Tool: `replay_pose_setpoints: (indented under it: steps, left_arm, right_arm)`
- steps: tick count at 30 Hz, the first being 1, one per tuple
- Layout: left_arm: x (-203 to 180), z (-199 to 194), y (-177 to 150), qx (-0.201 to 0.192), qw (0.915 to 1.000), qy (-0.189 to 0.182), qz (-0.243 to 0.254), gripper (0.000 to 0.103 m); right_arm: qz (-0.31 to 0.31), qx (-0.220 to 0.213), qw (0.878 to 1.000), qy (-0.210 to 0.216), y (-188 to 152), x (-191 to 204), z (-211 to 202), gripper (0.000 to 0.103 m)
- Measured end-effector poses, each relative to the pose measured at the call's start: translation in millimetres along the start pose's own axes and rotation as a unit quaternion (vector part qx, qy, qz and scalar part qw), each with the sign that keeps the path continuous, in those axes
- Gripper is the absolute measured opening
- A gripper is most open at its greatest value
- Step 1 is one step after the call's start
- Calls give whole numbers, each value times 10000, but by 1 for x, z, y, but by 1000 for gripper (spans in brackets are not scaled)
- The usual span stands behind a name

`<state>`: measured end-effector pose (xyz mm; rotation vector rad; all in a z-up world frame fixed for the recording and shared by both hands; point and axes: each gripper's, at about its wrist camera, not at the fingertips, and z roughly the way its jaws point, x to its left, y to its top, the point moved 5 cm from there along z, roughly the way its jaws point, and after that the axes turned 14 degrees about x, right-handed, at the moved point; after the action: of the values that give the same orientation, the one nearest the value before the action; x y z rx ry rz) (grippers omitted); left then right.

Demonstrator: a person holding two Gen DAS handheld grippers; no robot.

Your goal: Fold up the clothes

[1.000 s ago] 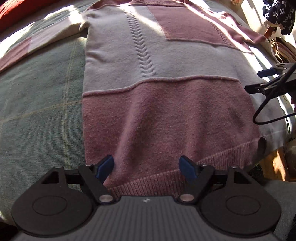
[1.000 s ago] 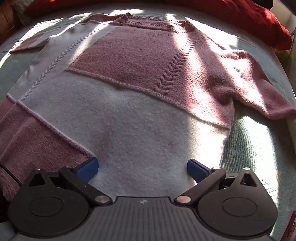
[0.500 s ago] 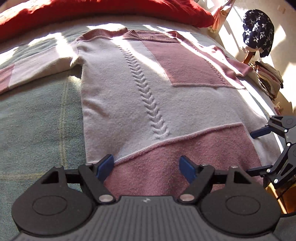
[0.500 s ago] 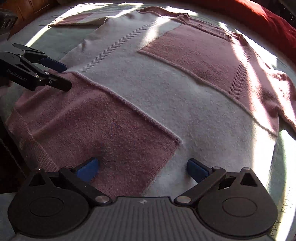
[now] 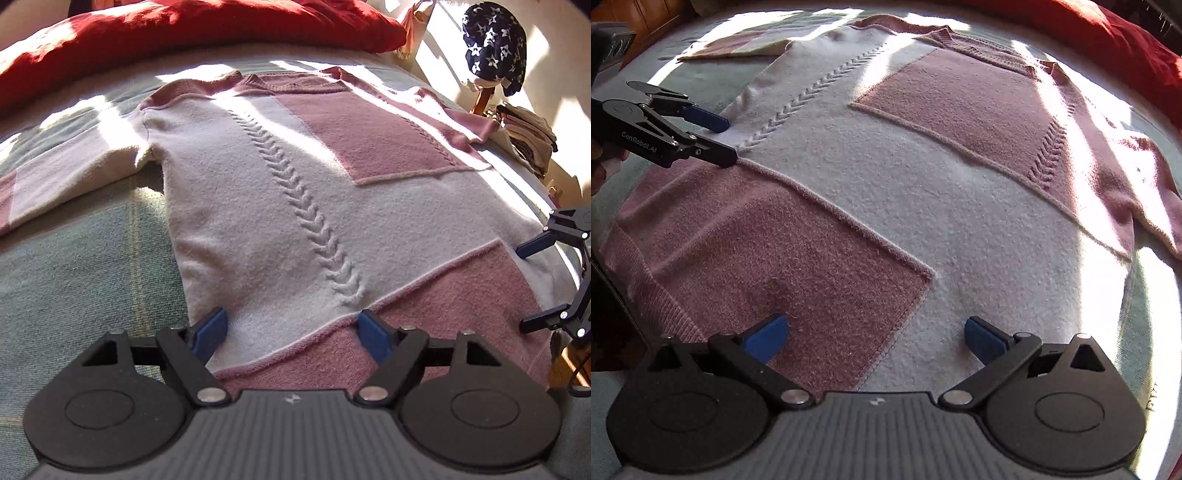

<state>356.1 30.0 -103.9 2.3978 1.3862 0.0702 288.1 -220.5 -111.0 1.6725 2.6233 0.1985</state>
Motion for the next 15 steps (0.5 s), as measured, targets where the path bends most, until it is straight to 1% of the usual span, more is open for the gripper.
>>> replay_pose_setpoints:
  steps: [1, 2, 4, 5, 6, 8, 9, 10, 12, 15]
  left_arm:
    - [-1, -3, -1, 57, 10000, 60, 36, 78]
    - [-3, -5, -1, 122, 9998, 135, 49, 78]
    - [-9, -9, 6, 257, 9993, 282, -43, 77]
    - [-14, -11, 11, 224, 9994, 254, -92, 77]
    - [-21, -12, 16, 157, 9996, 205, -85, 77]
    - [-35, -13, 25, 30, 9999, 124, -18, 77]
    - [-42, -9, 28, 45, 9999, 108, 41, 78]
    - [-50, -4, 30, 108, 9998, 106, 115, 78]
    - [-57, 13, 25, 446, 9984, 260, 217, 79]
    - [-57, 14, 21, 638, 9970, 413, 150, 82]
  right_arm:
    - [-70, -99, 9999, -39, -12, -2, -1, 103]
    - [-167, -85, 9998, -86, -23, -2, -4, 103]
    - [-220, 291, 9992, -169, -40, -3, -6, 103]
    - [-221, 391, 9988, -180, -45, -4, -9, 103]
    - [-221, 340, 9991, -146, -47, -5, -14, 103]
    - [-167, 82, 9998, -83, -41, -8, -21, 103]
    - [-138, -15, 9999, -69, -36, -10, -21, 103]
    - [-103, -44, 9999, -53, -32, -13, -18, 103]
    - [-33, -73, 10000, -20, -25, -19, -10, 103]
    - [49, -74, 9999, 141, -35, -28, -10, 103]
